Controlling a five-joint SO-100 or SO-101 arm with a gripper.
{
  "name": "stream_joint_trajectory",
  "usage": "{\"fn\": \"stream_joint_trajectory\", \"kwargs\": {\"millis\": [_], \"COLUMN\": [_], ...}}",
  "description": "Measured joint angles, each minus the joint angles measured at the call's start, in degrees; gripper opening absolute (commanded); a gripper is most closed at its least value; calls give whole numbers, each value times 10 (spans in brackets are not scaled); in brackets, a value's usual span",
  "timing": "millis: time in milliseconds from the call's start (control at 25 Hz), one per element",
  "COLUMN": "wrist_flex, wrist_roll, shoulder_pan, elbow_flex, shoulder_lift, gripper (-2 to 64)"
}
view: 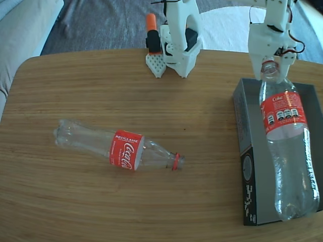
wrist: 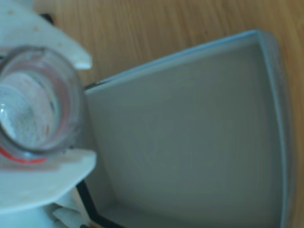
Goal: Grasp the bottles and put them in the box.
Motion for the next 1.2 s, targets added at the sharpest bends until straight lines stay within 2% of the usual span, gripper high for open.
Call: {"fn": "stream_joint_trajectory", "kwargs": {"millis": [560,960,1200], "wrist_flex": [0,0,0], "wrist_roll": [0,0,0], "shoulder_pan": [-18,-73,-90], "elbow_flex": [-24,6,64], "shoulder_lift": [-20,-20,-20], "gripper": [-3,-3,-2]}}
